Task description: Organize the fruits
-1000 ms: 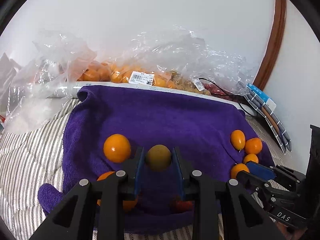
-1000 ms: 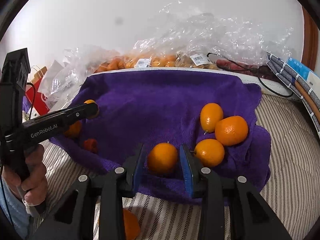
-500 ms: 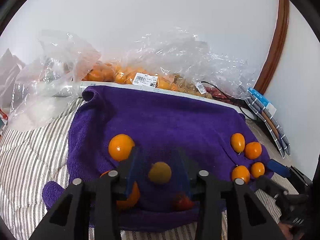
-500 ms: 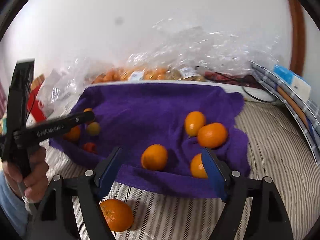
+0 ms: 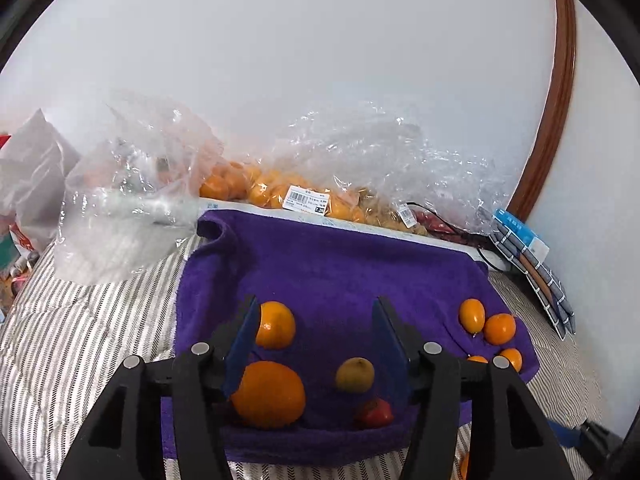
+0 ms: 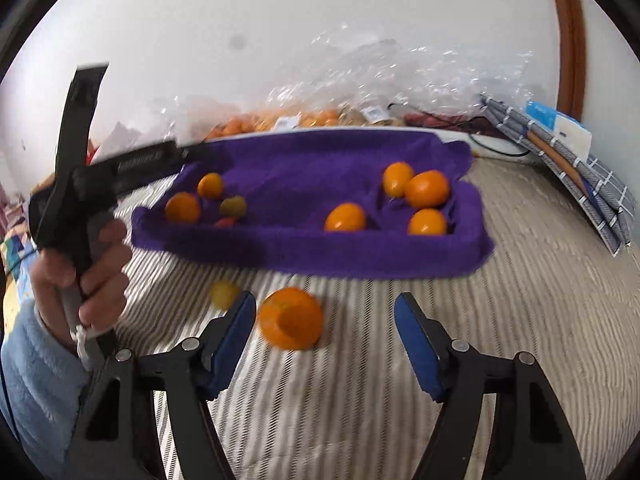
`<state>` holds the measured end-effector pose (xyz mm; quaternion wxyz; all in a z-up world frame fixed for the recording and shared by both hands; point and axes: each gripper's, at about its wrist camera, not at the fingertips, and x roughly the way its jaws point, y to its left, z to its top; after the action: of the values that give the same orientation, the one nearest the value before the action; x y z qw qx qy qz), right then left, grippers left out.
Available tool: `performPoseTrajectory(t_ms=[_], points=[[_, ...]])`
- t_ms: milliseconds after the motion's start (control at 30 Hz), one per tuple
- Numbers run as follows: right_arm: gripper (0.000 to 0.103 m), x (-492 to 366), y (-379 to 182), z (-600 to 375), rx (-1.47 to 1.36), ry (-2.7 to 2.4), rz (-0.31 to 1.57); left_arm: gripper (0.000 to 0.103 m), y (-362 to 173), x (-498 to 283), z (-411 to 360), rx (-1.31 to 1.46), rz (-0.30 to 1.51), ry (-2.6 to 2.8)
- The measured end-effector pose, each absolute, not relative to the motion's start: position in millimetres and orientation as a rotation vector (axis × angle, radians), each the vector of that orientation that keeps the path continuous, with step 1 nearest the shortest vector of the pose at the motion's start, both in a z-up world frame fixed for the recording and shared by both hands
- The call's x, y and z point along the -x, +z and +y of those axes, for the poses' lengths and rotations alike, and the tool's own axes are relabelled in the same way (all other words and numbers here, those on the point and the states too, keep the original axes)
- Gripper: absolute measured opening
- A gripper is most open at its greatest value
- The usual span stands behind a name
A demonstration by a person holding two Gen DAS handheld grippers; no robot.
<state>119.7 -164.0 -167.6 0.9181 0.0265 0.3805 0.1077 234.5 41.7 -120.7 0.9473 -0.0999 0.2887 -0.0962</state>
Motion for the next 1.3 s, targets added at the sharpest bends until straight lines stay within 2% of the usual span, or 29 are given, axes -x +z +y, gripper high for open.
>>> performPoseTrajectory(t_ms=[133,233,267,467,700,867,967,1200,1300], points=[[0.054,-131.3,-183.4,-144.8,-0.025,0.210,0.878,0.056,-118.4,-228.9,46.5,0.206,0.566,-0.190],[0.049,-136.3,-190.1,-132.6,0.025,0.172,0.894,0.057,-118.7,-227.9,46.5,0.208,0.568,-0.190],[0.043,-137.7,-192.4,-130.4,0.037,0.157,0.900,0.057,-118.7,-227.3,45.7,0.202,0.568,-0.190],[0.042,-128.7,-194.3,-130.8,0.071,0.145,0.897,0.057,-119.4,-218.7,35.6,0.172,0.565,-0.230],[0.042,-111.0,-192.0,-178.0,0.058,0.085,0.870,0.056,-113.0,-200.6,9.6,0.049,0.544,-0.285],[0.042,-109.3,-191.6,-207.6,-0.004,0.082,0.857,0.057,-117.8,-162.2,-11.7,-0.064,0.611,-0.395],[0.042,-111.1,-190.7,-215.3,-0.057,0.091,0.846,0.057,-133.7,-145.8,-19.8,-0.076,0.713,-0.410],[0.042,-106.6,-188.9,-214.0,-0.070,0.142,0.827,0.057,-156.0,-146.2,-34.7,-0.102,0.801,-0.372],[0.042,-103.0,-187.8,-221.4,-0.087,0.134,0.816,0.048,-161.2,-152.0,-38.7,-0.105,0.821,-0.366]])
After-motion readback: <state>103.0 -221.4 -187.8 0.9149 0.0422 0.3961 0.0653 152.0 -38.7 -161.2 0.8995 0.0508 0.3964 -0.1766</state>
